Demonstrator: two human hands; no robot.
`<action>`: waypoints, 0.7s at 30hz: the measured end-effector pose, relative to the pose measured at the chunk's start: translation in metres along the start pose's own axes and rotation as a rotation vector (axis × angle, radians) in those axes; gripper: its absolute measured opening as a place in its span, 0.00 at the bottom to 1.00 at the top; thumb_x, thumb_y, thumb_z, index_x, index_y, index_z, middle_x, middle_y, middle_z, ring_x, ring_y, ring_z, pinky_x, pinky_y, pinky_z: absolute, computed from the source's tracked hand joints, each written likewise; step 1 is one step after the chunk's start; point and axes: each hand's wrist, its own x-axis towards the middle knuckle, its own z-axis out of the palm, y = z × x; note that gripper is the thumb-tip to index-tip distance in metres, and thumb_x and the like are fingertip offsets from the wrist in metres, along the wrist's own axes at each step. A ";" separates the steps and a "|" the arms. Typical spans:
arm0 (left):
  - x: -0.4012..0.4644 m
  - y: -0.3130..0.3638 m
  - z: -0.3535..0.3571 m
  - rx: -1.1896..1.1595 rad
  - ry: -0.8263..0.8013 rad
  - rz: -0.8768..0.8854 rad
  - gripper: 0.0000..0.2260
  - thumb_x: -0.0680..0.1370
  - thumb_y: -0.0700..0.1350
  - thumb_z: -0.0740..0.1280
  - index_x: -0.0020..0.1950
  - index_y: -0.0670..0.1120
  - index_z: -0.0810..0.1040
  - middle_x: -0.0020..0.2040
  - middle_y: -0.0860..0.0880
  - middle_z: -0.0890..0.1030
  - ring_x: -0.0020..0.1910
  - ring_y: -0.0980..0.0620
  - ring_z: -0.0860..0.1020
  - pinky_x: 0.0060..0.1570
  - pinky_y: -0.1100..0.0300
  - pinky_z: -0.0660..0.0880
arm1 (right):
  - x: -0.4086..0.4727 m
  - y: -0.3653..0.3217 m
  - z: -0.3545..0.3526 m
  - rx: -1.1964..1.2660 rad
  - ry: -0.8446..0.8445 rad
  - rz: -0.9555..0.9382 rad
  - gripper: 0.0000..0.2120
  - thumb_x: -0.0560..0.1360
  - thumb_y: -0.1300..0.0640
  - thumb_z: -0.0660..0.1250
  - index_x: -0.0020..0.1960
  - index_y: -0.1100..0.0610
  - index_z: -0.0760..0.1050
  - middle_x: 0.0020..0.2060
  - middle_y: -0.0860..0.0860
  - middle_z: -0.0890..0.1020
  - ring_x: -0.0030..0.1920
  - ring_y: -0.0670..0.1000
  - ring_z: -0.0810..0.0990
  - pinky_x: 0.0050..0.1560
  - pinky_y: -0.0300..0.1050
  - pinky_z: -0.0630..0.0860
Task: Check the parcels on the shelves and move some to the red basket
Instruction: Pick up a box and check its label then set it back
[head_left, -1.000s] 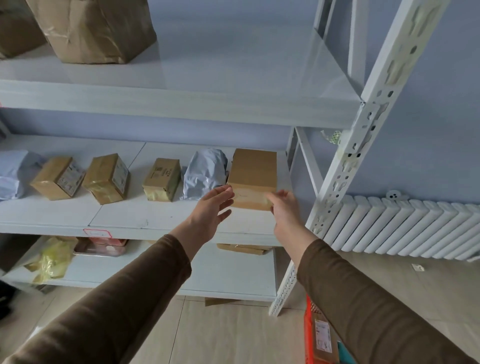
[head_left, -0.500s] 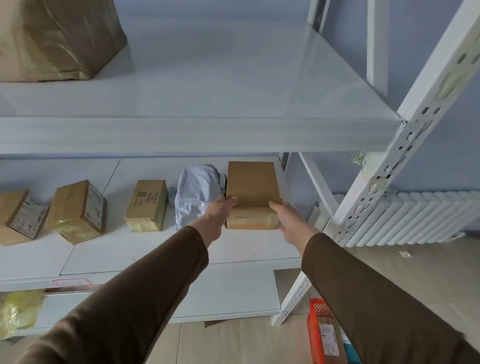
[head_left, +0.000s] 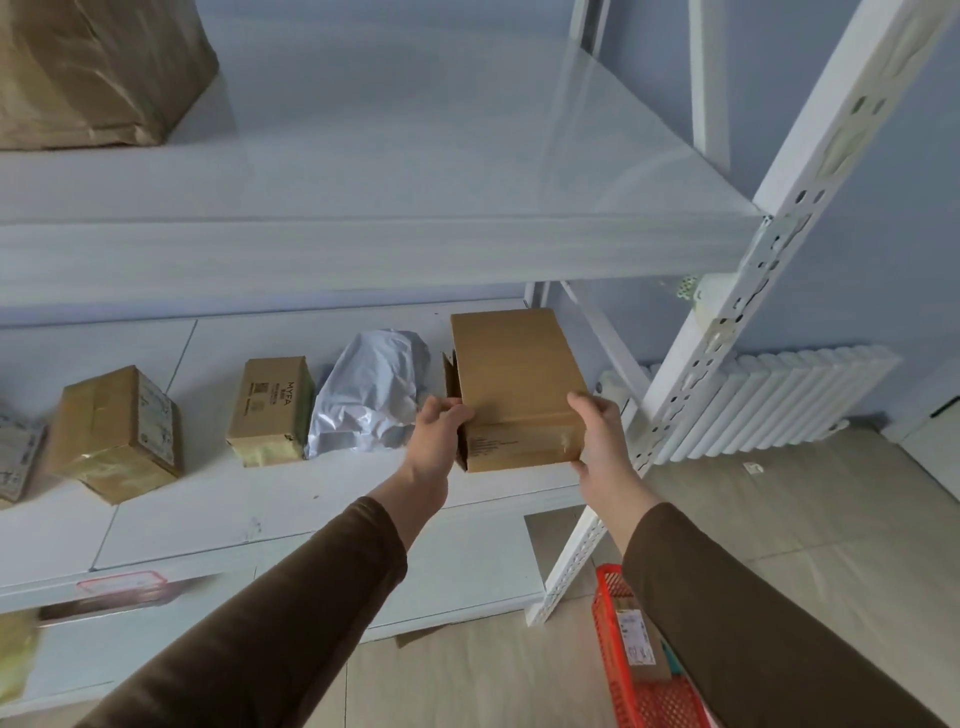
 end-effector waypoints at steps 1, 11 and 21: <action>-0.008 0.000 0.001 -0.030 -0.022 0.008 0.03 0.82 0.40 0.64 0.52 0.44 0.70 0.48 0.47 0.75 0.46 0.51 0.77 0.36 0.64 0.76 | -0.005 0.001 -0.005 0.009 0.012 -0.022 0.14 0.77 0.49 0.71 0.58 0.52 0.73 0.51 0.48 0.78 0.46 0.48 0.75 0.63 0.54 0.70; -0.097 -0.004 0.011 -0.131 -0.096 0.061 0.07 0.81 0.48 0.66 0.56 0.47 0.71 0.53 0.47 0.77 0.58 0.48 0.76 0.72 0.40 0.67 | -0.091 -0.001 -0.072 0.027 -0.206 0.058 0.17 0.74 0.41 0.72 0.61 0.43 0.75 0.61 0.48 0.79 0.63 0.51 0.76 0.64 0.55 0.71; -0.169 -0.009 0.003 -0.148 -0.079 0.072 0.09 0.82 0.48 0.66 0.59 0.46 0.78 0.49 0.50 0.77 0.48 0.51 0.75 0.55 0.50 0.75 | -0.157 -0.008 -0.116 -0.186 -0.512 -0.128 0.28 0.75 0.46 0.72 0.73 0.41 0.67 0.65 0.44 0.78 0.63 0.47 0.77 0.71 0.61 0.71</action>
